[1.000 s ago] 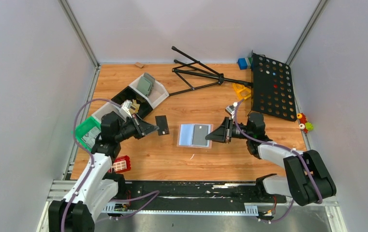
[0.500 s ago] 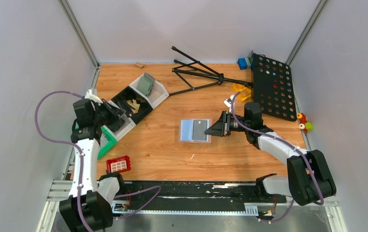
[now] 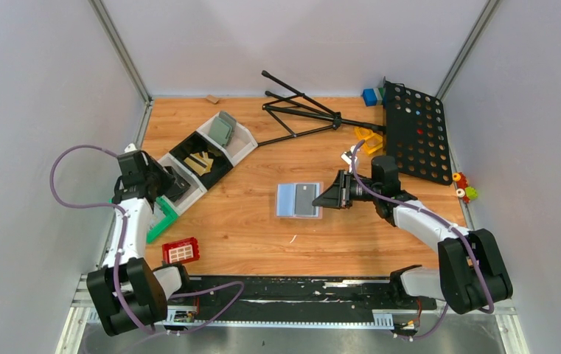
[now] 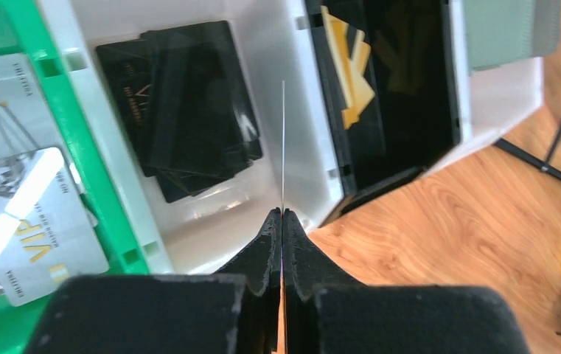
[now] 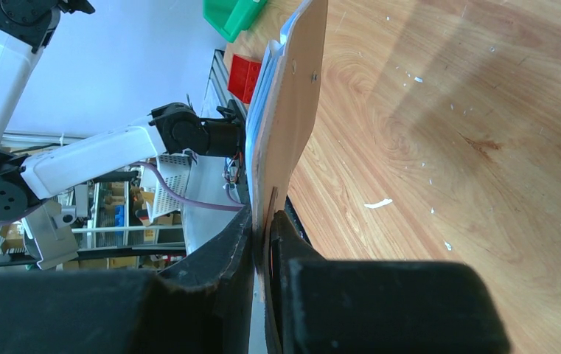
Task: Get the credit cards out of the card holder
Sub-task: Place the credit card in the storage box.
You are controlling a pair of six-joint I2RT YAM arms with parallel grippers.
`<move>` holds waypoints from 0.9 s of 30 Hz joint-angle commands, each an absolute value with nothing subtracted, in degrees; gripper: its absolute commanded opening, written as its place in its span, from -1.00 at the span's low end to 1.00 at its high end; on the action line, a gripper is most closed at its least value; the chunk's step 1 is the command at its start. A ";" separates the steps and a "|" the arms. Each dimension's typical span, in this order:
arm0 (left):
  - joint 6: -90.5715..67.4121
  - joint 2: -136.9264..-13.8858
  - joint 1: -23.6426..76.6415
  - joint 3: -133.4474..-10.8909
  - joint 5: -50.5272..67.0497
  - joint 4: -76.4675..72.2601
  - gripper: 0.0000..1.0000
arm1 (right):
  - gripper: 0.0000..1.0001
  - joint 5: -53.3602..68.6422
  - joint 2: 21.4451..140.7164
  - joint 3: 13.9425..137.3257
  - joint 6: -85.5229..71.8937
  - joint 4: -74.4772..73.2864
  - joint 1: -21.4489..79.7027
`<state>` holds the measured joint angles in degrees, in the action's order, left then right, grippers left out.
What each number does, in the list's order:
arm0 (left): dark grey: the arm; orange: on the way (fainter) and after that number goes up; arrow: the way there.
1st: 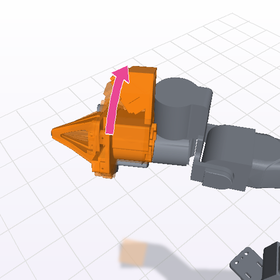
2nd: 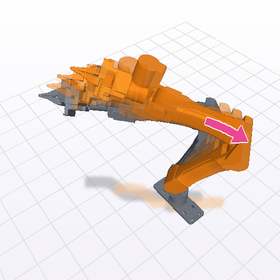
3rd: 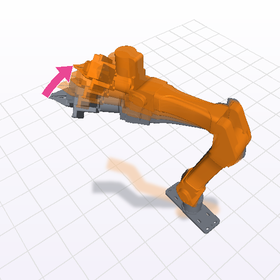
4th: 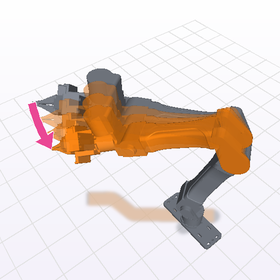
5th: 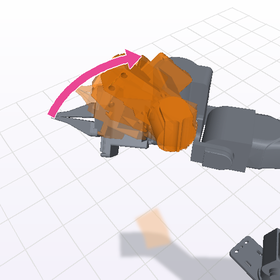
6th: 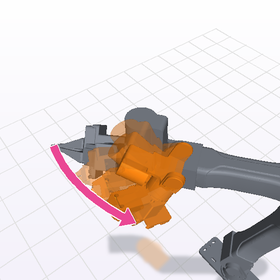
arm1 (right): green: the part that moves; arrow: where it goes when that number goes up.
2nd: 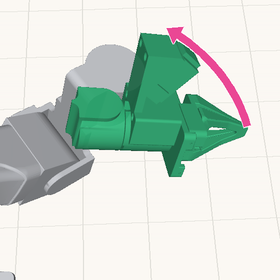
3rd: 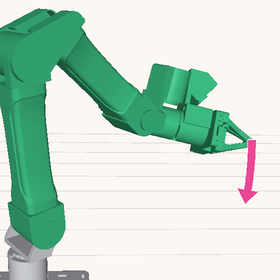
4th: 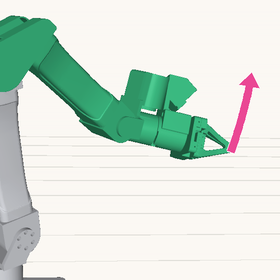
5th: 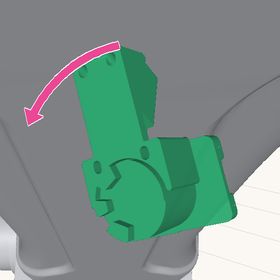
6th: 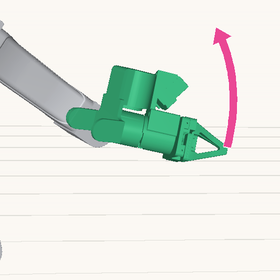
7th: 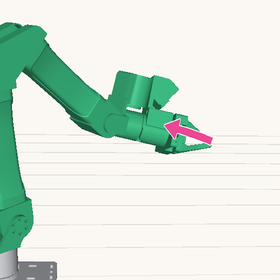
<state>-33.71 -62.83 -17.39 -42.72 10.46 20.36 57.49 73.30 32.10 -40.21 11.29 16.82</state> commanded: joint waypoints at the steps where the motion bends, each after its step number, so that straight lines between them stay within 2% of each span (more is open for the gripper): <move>1: -32.81 -62.19 -18.10 -40.78 4.58 15.19 -1.00 | -1.00 57.45 72.51 34.26 -39.59 13.04 17.37; 9: -35.34 -67.53 -18.26 -40.18 4.29 9.40 -1.00 | -1.00 57.41 67.19 38.99 -47.17 7.17 20.47; 11: -36.47 -67.92 -18.24 -39.99 2.84 8.16 -0.99 | -1.00 60.49 65.60 40.19 -51.62 7.12 20.64; 13: -36.94 -68.22 -18.27 -40.35 1.83 8.42 -0.80 | -1.00 62.29 63.82 42.79 -51.01 2.66 20.65; 14: -36.91 -68.08 -18.27 -40.57 1.71 8.51 -0.62 | -1.00 61.42 62.38 44.61 -48.20 -2.94 20.65; 16: -37.52 -67.50 -18.27 -40.29 1.75 7.95 -0.46 | -1.00 56.10 59.67 48.35 -43.83 -12.89 20.65; 20: -38.99 -65.50 -18.28 -39.65 0.61 8.00 0.38 | -1.00 49.34 54.24 49.70 -42.37 -16.64 20.31; 22: -39.56 -64.50 -18.22 -38.89 1.65 7.12 0.47 | -1.00 49.19 52.29 48.87 -44.67 -13.09 20.23; 27: -39.31 -63.93 -18.15 -37.47 3.48 5.58 0.48 | -1.00 49.29 51.11 43.53 -46.71 -9.55 17.72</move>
